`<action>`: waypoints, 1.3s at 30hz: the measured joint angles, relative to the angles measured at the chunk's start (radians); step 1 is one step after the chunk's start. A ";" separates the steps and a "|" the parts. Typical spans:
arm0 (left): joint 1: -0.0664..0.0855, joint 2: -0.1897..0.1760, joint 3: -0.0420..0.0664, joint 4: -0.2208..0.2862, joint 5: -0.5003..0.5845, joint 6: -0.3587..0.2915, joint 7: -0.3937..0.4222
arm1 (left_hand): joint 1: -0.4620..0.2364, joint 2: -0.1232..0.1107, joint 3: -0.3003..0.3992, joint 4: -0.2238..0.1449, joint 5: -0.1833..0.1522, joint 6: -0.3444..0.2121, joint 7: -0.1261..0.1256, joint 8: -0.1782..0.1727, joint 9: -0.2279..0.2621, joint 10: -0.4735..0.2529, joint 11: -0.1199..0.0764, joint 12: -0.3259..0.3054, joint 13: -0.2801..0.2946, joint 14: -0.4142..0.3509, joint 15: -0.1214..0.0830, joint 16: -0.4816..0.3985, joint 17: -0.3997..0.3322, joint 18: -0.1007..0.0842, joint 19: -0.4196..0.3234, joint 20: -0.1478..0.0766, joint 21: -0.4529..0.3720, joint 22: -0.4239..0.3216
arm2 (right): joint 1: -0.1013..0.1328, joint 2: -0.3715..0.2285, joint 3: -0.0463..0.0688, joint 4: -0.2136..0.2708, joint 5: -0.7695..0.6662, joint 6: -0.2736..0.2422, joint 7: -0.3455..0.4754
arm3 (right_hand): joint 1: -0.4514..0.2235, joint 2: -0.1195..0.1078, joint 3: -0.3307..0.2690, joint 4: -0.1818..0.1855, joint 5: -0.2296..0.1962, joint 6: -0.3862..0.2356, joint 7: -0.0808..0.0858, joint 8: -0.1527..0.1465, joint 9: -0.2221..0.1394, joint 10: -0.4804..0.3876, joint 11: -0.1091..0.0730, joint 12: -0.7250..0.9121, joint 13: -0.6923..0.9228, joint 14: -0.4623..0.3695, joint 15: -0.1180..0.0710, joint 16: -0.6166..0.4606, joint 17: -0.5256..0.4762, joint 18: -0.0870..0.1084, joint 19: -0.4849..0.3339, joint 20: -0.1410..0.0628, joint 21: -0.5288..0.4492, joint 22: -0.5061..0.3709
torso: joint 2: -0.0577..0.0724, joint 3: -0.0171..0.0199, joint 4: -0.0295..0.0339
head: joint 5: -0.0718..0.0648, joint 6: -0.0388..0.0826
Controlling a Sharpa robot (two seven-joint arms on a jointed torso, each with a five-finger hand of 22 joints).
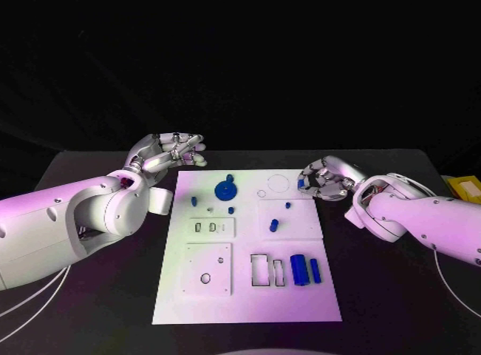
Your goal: Assemble the parts on the task board
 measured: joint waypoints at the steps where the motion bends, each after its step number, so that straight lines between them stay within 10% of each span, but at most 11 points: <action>1: 0.000 0.000 0.000 -0.001 0.000 0.000 0.000 | 0.000 0.000 0.000 0.000 0.000 0.000 0.000 0.000 0.000 0.000 0.000 0.000 0.000 0.000 0.000 0.000 0.000 0.000 0.000 0.000 0.000 0.000 | 0.004 -0.003 0.000 0.012 0.000 -0.003 -0.003 | 0.000 0.000 0.000 0.000 0.000 0.000 0.000 0.000 0.000 0.000 0.000 0.000 0.000 0.000 0.000 0.000 0.000 0.000 0.000 0.000 0.000 0.000 | 0.000 -0.0003 -0.0002 | -0.001 0.000; 17: 0.000 0.014 0.000 -0.027 0.000 0.003 -0.002 | 0.000 0.000 0.000 0.000 0.000 0.000 0.000 0.000 0.000 0.000 0.000 0.000 0.000 0.000 0.000 0.000 0.002 0.000 -0.004 0.004 0.004 0.001 | 0.056 0.086 0.001 0.221 -0.072 -0.037 -0.205 | -0.009 0.000 0.000 0.000 0.000 -0.003 -0.003 0.000 0.000 0.000 0.000 0.000 0.000 0.000 0.000 0.000 0.000 0.000 0.000 0.000 0.000 0.000 | -0.005 -0.0013 -0.0018 | 0.013 -0.012; 39: 0.000 0.029 -0.001 -0.043 0.001 0.004 -0.003 | 0.000 0.000 0.000 0.000 0.000 0.000 0.000 0.000 0.000 0.000 0.000 0.000 0.000 0.000 0.000 0.000 0.002 0.000 -0.004 0.004 0.004 0.001 | -0.018 0.289 -0.016 0.182 -0.260 -0.026 -0.336 | -0.026 -0.004 -0.004 0.002 0.005 -0.005 -0.005 0.000 0.000 0.000 0.000 0.000 0.000 0.000 0.000 0.000 0.000 0.000 0.000 0.000 0.000 0.000 | -0.002 -0.0027 0.0009 | 0.060 -0.031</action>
